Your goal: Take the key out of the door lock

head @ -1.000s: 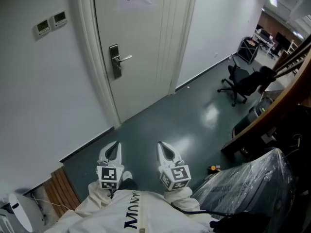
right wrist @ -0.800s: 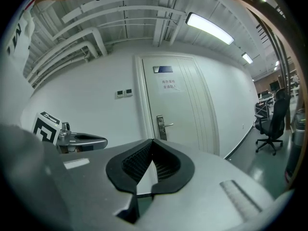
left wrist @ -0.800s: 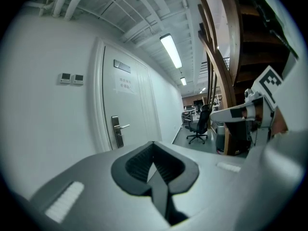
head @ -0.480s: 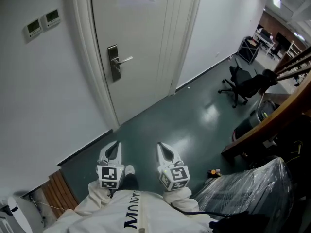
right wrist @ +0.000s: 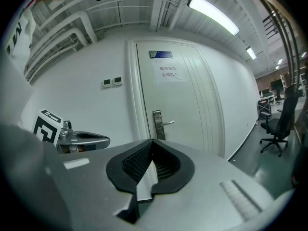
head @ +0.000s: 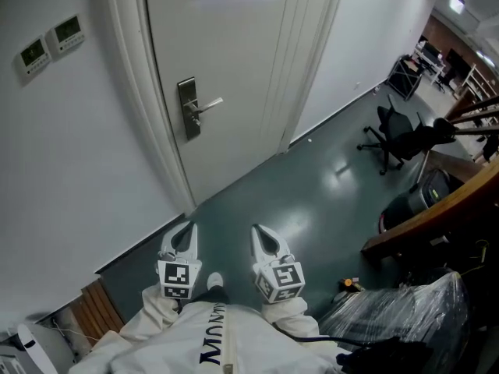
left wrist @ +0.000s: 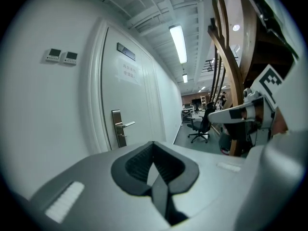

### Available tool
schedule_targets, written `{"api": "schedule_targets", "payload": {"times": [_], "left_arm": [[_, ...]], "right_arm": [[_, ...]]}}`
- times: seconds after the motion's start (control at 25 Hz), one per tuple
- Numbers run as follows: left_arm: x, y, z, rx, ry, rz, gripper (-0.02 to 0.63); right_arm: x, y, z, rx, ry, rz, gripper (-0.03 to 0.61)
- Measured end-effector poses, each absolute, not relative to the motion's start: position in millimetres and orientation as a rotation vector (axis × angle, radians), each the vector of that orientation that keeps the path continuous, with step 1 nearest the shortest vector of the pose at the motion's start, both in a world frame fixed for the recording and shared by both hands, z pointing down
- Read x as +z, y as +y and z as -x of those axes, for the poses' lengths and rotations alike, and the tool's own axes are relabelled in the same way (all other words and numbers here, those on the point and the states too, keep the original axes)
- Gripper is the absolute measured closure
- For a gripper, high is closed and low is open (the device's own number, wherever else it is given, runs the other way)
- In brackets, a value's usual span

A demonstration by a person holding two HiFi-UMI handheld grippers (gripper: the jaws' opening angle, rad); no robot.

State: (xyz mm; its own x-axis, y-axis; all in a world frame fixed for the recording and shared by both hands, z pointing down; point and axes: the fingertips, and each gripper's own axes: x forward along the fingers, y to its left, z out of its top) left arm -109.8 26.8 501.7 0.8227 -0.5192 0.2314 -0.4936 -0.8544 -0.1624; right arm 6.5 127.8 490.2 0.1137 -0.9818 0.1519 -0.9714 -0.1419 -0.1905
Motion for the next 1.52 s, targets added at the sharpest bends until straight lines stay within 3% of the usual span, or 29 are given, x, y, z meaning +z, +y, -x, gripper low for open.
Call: {"api": "schedule_targets", "payload": {"times": [0.68,1.52], "left_arm": [[506,-104,95,-0.363,0.815,2.964,0.614],[520,-153,48,-0.374,0.889,2.976,0.614]], "right_arm": [[490,0,-14,-0.395,2.068,2.344,0.582],[499,-62,-62,-0.401,2.173,2.308,0.583]]}}
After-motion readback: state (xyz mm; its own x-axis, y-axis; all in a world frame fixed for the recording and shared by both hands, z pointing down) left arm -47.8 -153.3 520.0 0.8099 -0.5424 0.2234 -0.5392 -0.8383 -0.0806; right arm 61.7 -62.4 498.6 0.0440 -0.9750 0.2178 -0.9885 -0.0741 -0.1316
